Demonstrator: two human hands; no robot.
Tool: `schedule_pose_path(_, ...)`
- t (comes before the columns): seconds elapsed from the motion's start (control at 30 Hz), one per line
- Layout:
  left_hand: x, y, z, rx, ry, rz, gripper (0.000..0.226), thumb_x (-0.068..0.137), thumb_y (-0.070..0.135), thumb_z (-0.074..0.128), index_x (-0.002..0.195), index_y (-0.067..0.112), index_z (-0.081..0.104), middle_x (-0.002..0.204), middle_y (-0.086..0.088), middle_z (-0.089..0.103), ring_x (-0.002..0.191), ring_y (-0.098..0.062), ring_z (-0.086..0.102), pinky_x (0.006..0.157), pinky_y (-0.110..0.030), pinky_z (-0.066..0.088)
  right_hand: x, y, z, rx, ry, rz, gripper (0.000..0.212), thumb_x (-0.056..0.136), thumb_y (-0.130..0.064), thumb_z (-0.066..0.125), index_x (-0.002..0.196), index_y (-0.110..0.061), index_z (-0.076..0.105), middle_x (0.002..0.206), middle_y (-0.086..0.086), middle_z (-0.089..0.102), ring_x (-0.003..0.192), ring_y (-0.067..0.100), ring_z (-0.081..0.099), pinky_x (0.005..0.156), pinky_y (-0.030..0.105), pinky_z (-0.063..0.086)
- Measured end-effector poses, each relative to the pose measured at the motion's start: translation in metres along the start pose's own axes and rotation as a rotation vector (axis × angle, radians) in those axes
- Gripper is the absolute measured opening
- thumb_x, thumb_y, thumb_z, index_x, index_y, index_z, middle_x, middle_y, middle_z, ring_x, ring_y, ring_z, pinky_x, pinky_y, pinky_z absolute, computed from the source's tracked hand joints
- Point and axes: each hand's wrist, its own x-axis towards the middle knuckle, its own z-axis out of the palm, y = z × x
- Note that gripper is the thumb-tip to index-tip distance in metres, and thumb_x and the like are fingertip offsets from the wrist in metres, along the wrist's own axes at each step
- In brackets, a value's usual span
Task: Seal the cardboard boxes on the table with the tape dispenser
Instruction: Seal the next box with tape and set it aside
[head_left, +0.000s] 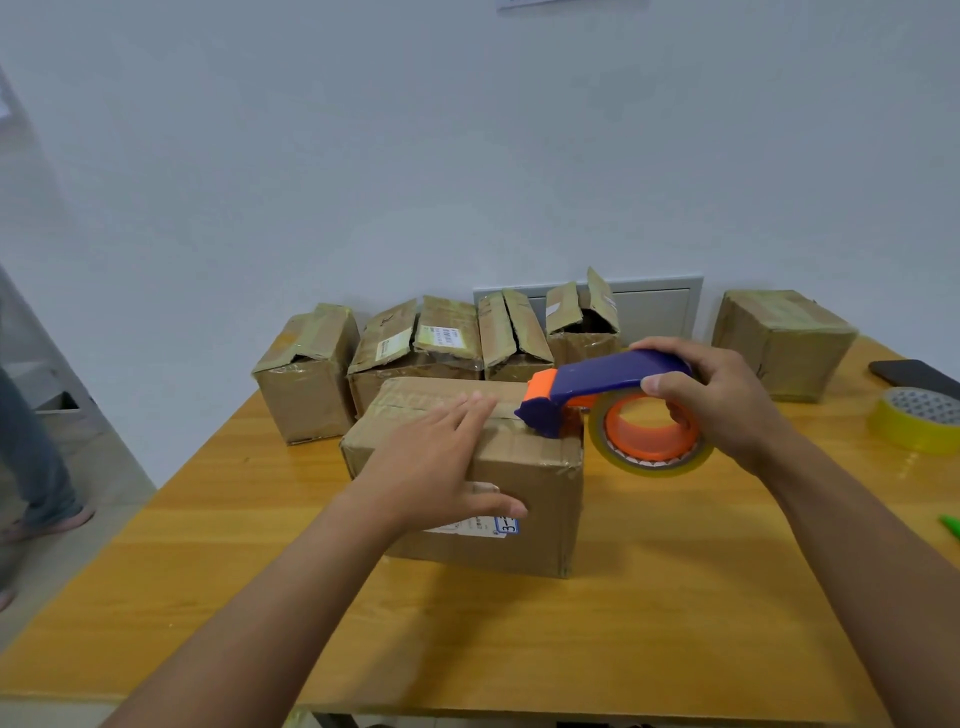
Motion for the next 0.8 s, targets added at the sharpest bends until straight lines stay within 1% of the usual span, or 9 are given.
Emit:
schedule_pose_path(0.03, 0.001, 0.002, 0.001, 0.011, 0.006, 0.006, 0.118, 0.066, 0.092, 0.042, 0.156, 0.027, 0.004, 0.164, 0.006, 0.005, 0.15, -0.012, 0.004, 0.119, -0.032, 0.011, 0.0, 0.0, 0.0, 0.001, 0.001, 0.0, 0.071, 0.06, -0.064, 0.052, 0.122, -0.03, 0.061, 0.11, -0.003, 0.061, 0.092, 0.014, 0.056, 0.069, 0.023, 0.043)
schedule_pose_path(0.13, 0.006, 0.008, 0.001, 0.044, 0.014, 0.03, 0.113, 0.07, 0.091, 0.04, 0.157, 0.024, 0.008, 0.165, 0.004, 0.0, 0.15, -0.012, 0.0, 0.119, -0.032, 0.009, 0.001, 0.0, 0.0, 0.003, -0.001, -0.006, 0.072, 0.06, -0.064, 0.052, 0.123, -0.028, 0.061, 0.111, -0.002, 0.061, 0.093, 0.014, 0.056, 0.069, 0.023, 0.043)
schedule_pose_path(0.27, 0.01, 0.015, 0.002, 0.018, -0.006, 0.002, 0.117, 0.067, 0.093, 0.039, 0.157, 0.028, 0.002, 0.164, 0.003, 0.007, 0.15, -0.013, 0.007, 0.118, -0.036, 0.02, -0.001, 0.0, 0.001, 0.017, -0.001, -0.015, 0.073, 0.061, -0.064, 0.051, 0.123, -0.028, 0.061, 0.106, -0.005, 0.06, 0.087, 0.011, 0.055, 0.067, 0.022, 0.042)
schedule_pose_path(0.37, 0.012, 0.023, 0.001, 0.063, 0.006, 0.011, 0.115, 0.068, 0.092, 0.036, 0.157, 0.024, 0.008, 0.165, 0.0, 0.007, 0.151, -0.016, 0.004, 0.119, -0.035, 0.014, -0.003, 0.002, 0.001, 0.039, 0.004, -0.012, 0.071, 0.061, -0.063, 0.052, 0.122, -0.029, 0.061, 0.105, -0.01, 0.06, 0.087, 0.009, 0.057, 0.066, 0.019, 0.043)
schedule_pose_path(0.43, 0.013, 0.027, 0.002, 0.063, 0.015, 0.017, 0.117, 0.069, 0.092, 0.035, 0.157, 0.021, 0.006, 0.165, 0.0, 0.004, 0.151, -0.014, 0.002, 0.119, -0.033, 0.011, -0.004, 0.003, 0.002, 0.049, 0.006, -0.013, 0.07, 0.061, -0.063, 0.052, 0.122, -0.03, 0.06, 0.105, -0.012, 0.06, 0.087, 0.009, 0.057, 0.064, 0.015, 0.043)
schedule_pose_path(0.53, 0.015, 0.029, 0.004, 0.03, 0.037, 0.002, 0.115, 0.068, 0.092, 0.035, 0.157, 0.026, 0.002, 0.164, 0.002, 0.01, 0.15, -0.014, 0.009, 0.118, -0.036, 0.022, -0.006, 0.005, 0.002, 0.062, 0.015, -0.012, 0.069, 0.061, -0.064, 0.052, 0.121, -0.032, 0.059, 0.106, -0.014, 0.059, 0.088, 0.01, 0.057, 0.064, 0.015, 0.043)
schedule_pose_path(0.6, 0.015, 0.029, 0.003, 0.046, 0.042, 0.005, 0.11, 0.069, 0.091, 0.032, 0.156, 0.029, 0.006, 0.164, 0.003, 0.012, 0.15, -0.014, 0.012, 0.116, -0.037, 0.027, -0.007, 0.008, 0.003, 0.09, 0.018, -0.002, 0.066, 0.061, -0.063, 0.053, 0.12, -0.033, 0.06, 0.108, -0.013, 0.059, 0.09, 0.012, 0.058, 0.065, 0.017, 0.044)
schedule_pose_path(0.67, 0.014, 0.03, 0.003, 0.053, 0.036, 0.002, 0.106, 0.07, 0.091, 0.03, 0.156, 0.031, 0.01, 0.164, 0.003, 0.011, 0.15, -0.014, 0.012, 0.116, -0.036, 0.027, -0.009, 0.011, 0.004, 0.137, 0.015, 0.017, 0.061, 0.062, -0.062, 0.056, 0.117, -0.036, 0.06, 0.108, -0.011, 0.061, 0.091, 0.011, 0.06, 0.064, 0.017, 0.047)
schedule_pose_path(0.8, 0.013, 0.028, 0.003, 0.063, 0.018, -0.016, 0.108, 0.071, 0.091, 0.028, 0.157, 0.029, 0.006, 0.164, 0.003, 0.008, 0.15, -0.013, 0.009, 0.117, -0.036, 0.023, -0.013, 0.017, -0.011, 0.202, 0.035, 0.028, 0.05, 0.064, -0.056, 0.062, 0.11, -0.038, 0.065, 0.104, -0.007, 0.064, 0.08, 0.003, 0.06, 0.061, 0.017, 0.048)
